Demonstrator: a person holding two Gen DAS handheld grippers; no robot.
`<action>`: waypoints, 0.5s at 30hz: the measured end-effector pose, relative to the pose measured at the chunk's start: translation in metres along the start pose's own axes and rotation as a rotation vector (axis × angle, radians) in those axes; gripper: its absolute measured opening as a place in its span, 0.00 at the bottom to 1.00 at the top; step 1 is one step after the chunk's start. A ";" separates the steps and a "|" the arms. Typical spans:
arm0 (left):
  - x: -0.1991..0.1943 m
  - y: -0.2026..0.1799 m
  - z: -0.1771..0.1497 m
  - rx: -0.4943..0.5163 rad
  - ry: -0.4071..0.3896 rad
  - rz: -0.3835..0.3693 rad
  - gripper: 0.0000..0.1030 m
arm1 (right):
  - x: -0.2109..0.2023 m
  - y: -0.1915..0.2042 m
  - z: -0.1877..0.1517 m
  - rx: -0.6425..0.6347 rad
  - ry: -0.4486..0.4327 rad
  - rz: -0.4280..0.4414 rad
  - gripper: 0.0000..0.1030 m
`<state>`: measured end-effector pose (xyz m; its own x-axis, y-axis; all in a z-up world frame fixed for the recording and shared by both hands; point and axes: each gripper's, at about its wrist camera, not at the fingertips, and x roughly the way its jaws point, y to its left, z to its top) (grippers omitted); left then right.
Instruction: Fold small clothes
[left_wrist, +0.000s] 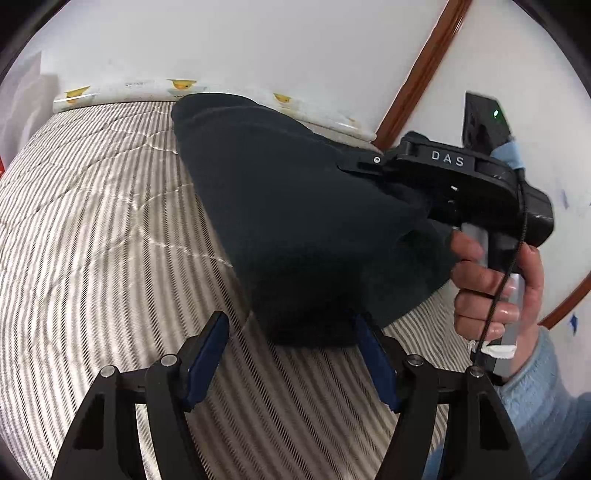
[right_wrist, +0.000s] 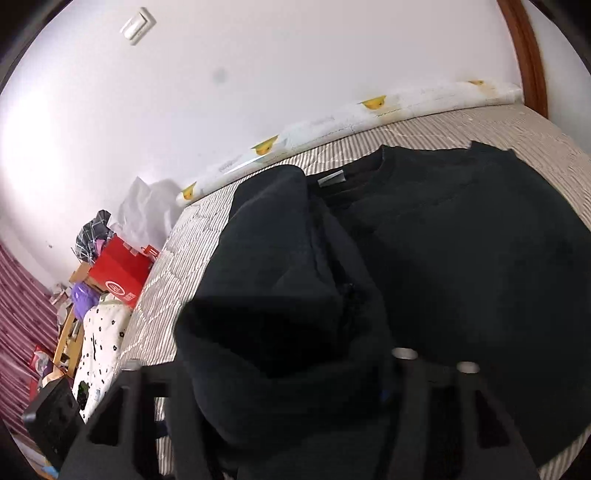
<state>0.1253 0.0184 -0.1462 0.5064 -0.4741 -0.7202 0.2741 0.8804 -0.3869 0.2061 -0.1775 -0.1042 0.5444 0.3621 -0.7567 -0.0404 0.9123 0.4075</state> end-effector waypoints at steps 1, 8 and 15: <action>0.005 -0.005 0.002 0.008 0.001 0.019 0.66 | 0.001 0.000 0.001 -0.009 -0.005 -0.002 0.32; 0.026 -0.037 0.018 0.050 0.047 0.021 0.66 | -0.052 -0.003 0.006 -0.164 -0.198 -0.105 0.19; 0.050 -0.082 0.029 0.172 0.057 0.024 0.66 | -0.107 -0.073 0.010 -0.125 -0.332 -0.265 0.18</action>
<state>0.1521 -0.0777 -0.1342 0.4687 -0.4480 -0.7613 0.4010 0.8758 -0.2685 0.1596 -0.2851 -0.0480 0.7881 0.0501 -0.6135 0.0470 0.9889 0.1411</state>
